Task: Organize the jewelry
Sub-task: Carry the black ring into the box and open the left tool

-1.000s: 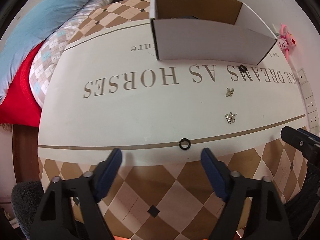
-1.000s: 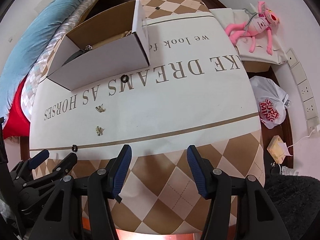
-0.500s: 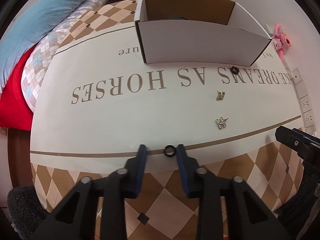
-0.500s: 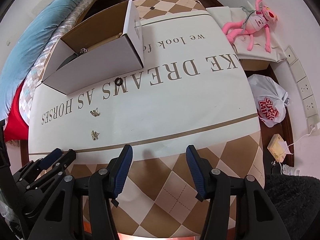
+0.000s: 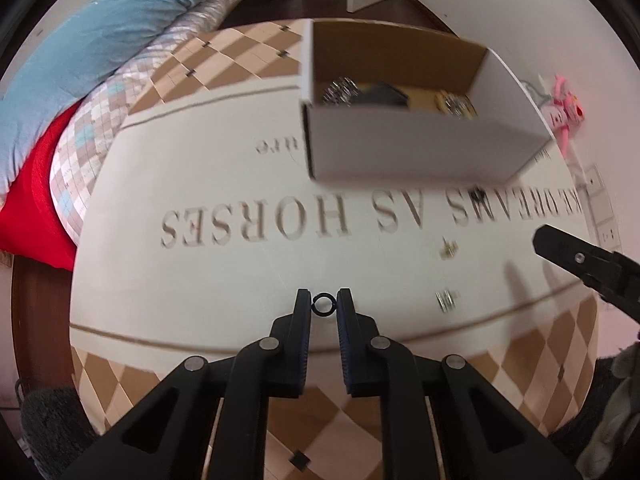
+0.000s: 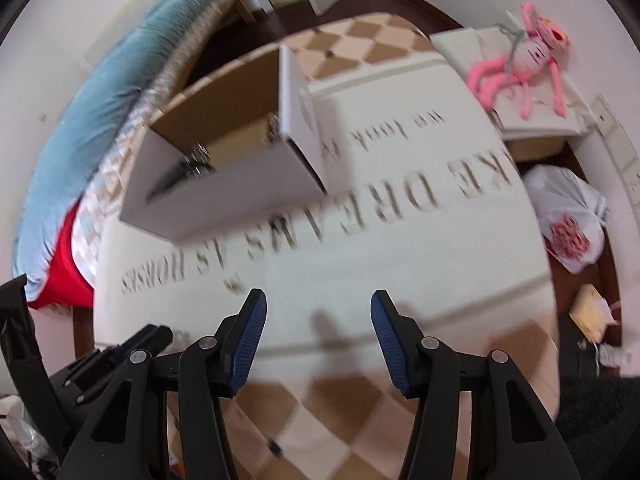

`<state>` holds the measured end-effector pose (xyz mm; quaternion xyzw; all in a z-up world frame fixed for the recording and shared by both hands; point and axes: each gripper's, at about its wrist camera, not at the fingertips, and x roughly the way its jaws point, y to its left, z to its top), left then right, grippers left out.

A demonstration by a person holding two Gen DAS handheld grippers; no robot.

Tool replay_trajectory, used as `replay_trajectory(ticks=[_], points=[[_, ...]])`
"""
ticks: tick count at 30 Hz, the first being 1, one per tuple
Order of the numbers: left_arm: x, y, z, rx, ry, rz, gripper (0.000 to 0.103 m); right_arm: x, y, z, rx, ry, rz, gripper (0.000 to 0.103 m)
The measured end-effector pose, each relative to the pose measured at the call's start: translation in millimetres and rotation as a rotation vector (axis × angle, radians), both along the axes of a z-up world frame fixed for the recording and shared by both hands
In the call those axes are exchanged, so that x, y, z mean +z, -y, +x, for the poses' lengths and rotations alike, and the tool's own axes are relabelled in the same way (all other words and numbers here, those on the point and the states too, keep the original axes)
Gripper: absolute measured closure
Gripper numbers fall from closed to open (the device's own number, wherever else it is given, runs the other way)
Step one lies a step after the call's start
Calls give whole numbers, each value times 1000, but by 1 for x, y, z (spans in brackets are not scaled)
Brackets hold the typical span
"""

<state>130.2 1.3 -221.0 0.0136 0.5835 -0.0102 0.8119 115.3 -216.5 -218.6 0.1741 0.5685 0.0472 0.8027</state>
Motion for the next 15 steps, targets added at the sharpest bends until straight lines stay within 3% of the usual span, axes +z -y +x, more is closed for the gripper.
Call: replay_trajectory(ticks=[3,8,10,11,15], points=[[1,-11,14,29,7,12,93,-4,-16,20,31,47,-29,46],[-1,-26,27,59,9,24,93,-17,-50,44,126,103,-163,49],[-2,-30,30,62,5,27,93,-24,-63,50,170,114,-211,61],[-3,-31,30,61,4,29,93,-27,-69,51,185,120,-251,63],[-9,-31,29,61,-10,29,93,-27,-88,50,233,169,-335,90]])
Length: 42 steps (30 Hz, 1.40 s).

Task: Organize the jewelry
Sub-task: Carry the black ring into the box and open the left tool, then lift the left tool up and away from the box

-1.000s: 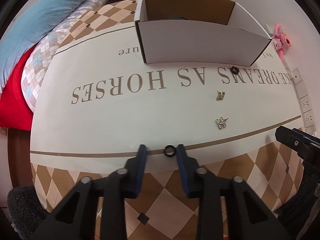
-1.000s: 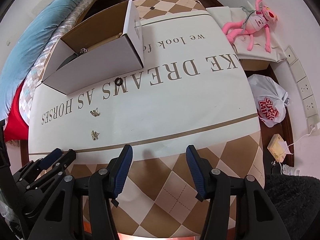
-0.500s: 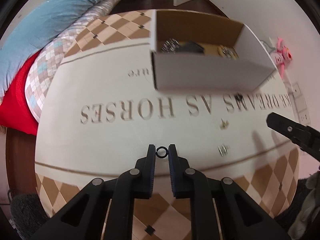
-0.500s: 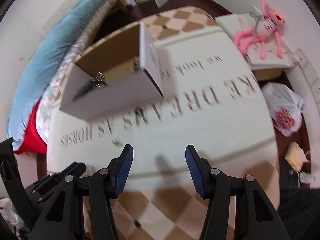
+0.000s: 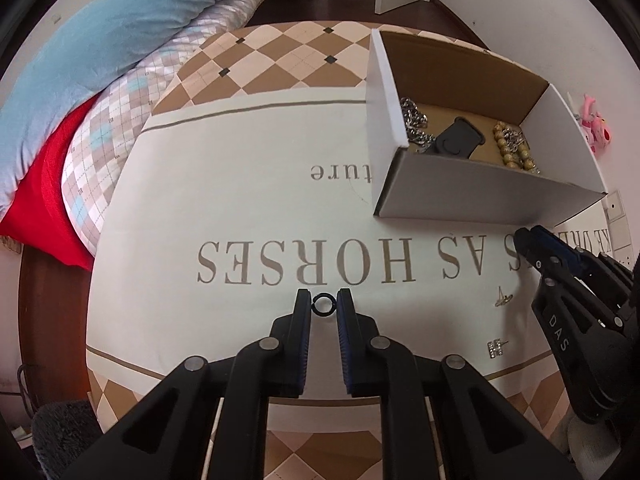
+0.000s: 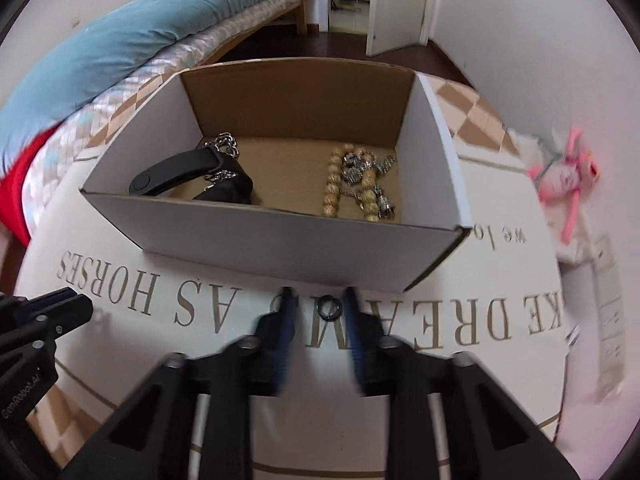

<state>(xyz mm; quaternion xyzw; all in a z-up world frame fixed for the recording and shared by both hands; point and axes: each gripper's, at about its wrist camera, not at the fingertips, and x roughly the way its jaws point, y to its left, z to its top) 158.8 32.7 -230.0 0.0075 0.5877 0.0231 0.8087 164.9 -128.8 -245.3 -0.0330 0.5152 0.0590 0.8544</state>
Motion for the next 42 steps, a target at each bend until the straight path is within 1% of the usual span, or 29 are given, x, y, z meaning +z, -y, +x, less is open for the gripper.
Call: replay_trajectory(ticks=[4,8,11,13,14,16,19,22,24,25,26,27,28,29,30,31,33,34,35,36,37,38,40,41,42], points=[[-1,0,-4,2,-6,-7,93,1,-4,-2,7,9,-8,90],[9,3,-11,-4,4,-27,93,6,1,-10,4,8,17,90],[31,9,-17,-22,22,-66,93,26,10,-24,-1,27,65,90],[50,14,-15,-32,44,-101,93,48,18,-30,-7,47,118,90],[59,15,-11,-41,53,-115,93,60,24,-31,-12,55,150,90],[78,19,3,-49,70,-169,93,81,34,-27,-21,67,205,90],[97,26,33,-70,84,-218,93,102,44,-3,-21,50,286,90],[109,33,66,-90,89,-235,92,109,44,29,-5,18,315,90],[110,33,85,-94,80,-244,91,107,42,50,-3,-21,312,89],[109,32,94,-90,71,-245,91,105,41,59,7,-50,326,89],[106,31,103,-84,58,-244,86,101,40,69,13,-87,332,89],[104,32,108,-79,44,-238,81,98,41,76,10,-105,331,87],[101,30,113,-70,34,-230,65,95,41,81,18,-126,334,79],[100,27,116,-62,35,-223,44,93,41,86,14,-142,325,74],[99,26,117,-53,40,-214,37,94,43,89,8,-142,317,65],[99,22,116,-43,46,-201,32,94,44,90,11,-143,317,63],[99,14,115,-24,49,-180,31,96,48,89,-1,-131,297,63],[97,11,114,-16,49,-170,28,98,50,88,-4,-129,298,63],[96,9,111,-11,50,-153,16,99,52,87,-11,-127,292,63],[95,7,108,-9,52,-138,11,100,54,85,-20,-122,273,62],[94,6,105,-7,56,-124,6,100,55,83,-29,-117,246,57],[94,5,103,-4,57,-113,6,101,56,83,-36,-112,230,53],[91,4,95,-2,62,-82,6,100,56,79,-55,-112,168,29],[90,3,92,-1,66,-72,4,99,56,77,-59,-110,149,23],[89,3,87,1,74,-57,2,98,56,75,-70,-111,110,12]])
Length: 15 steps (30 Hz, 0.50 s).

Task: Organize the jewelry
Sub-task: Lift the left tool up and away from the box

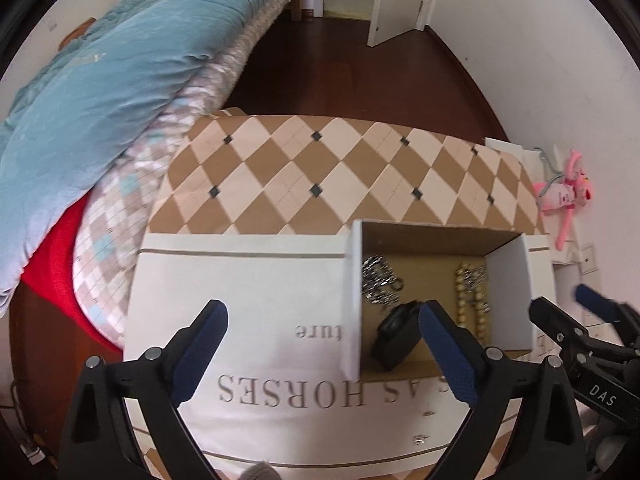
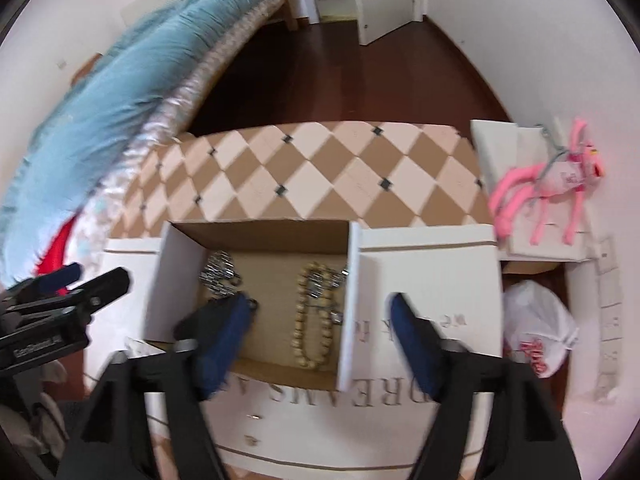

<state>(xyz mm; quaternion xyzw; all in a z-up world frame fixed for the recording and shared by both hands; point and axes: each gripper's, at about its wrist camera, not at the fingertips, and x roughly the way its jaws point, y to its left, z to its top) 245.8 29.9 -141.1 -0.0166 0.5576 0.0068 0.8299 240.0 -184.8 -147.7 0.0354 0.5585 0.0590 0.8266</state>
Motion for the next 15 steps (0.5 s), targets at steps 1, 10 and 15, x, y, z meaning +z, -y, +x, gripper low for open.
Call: replay_trajectory(ticks=[1,10,15], points=[[-1,0,-3,2,3,6,0,-2,0,-2,-7,-4,-32,5],[-3,1,-28,19,19,26,0,-10,-4,-20,-45,-14,-143,0],[11,3,-45,23,48,21,0,4,-8,-33,-46,12,-159,0]])
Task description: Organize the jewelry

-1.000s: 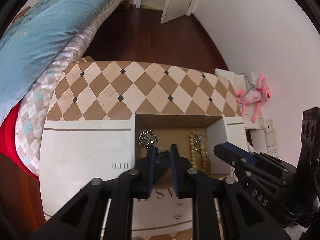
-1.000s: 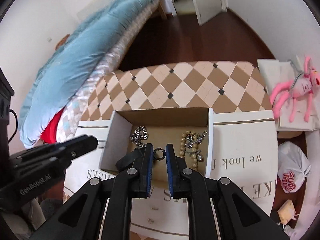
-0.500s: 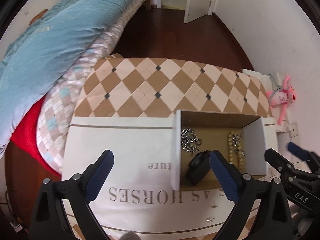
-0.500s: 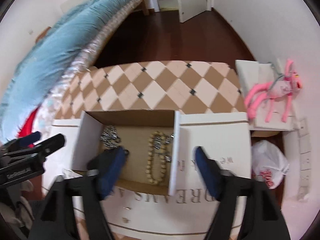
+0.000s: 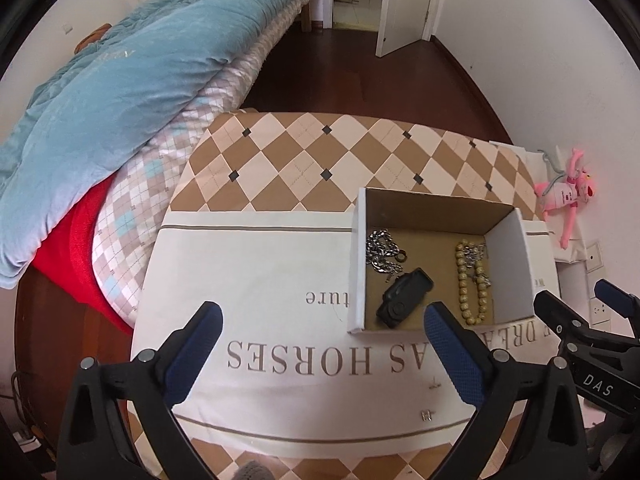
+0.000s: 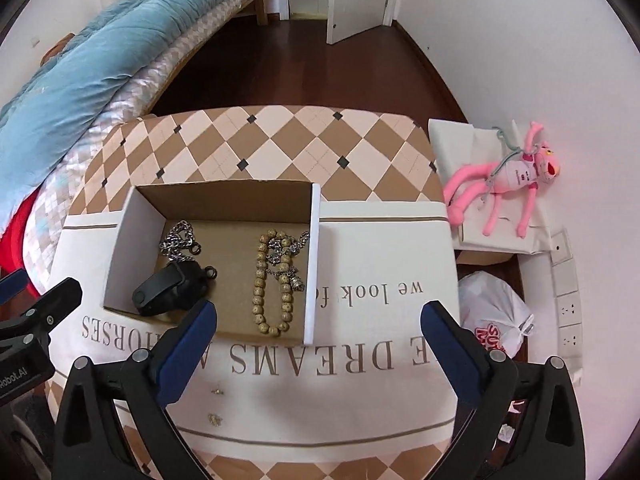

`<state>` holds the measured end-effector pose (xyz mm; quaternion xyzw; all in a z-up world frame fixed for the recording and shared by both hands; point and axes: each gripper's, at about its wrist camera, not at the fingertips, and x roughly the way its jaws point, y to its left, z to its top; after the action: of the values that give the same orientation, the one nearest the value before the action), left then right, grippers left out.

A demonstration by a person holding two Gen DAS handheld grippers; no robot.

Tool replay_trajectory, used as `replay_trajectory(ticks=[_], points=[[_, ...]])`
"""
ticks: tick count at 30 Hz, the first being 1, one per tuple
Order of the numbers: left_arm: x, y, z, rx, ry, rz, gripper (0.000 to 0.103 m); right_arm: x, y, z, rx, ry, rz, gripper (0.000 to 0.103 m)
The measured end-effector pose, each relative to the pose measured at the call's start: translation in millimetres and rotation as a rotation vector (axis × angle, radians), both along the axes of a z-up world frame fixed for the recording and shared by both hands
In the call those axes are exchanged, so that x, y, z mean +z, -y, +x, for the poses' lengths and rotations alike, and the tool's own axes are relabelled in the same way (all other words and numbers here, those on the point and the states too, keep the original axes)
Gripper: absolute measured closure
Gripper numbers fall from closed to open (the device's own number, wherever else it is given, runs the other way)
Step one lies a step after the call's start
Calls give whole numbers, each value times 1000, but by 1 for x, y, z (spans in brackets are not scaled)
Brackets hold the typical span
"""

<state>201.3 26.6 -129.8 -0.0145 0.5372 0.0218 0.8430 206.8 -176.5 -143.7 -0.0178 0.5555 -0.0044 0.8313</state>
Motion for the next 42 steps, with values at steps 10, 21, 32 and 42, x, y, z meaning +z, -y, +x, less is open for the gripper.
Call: replay_trajectory(ticks=[10,21,32,42], points=[[48,12,-44,-10,106,34,0,49,7,-49,-24,108,-9,0],[100,21,-82,-49,197,13,0,113,20,-101,-56,237,-2,0],[116,23,-99,-30,220,36,0,149,18,-124,-49,287,40,0],[-4,-1,-96,-16,-29,92,0,43,4,-118,-2,38,147,31]])
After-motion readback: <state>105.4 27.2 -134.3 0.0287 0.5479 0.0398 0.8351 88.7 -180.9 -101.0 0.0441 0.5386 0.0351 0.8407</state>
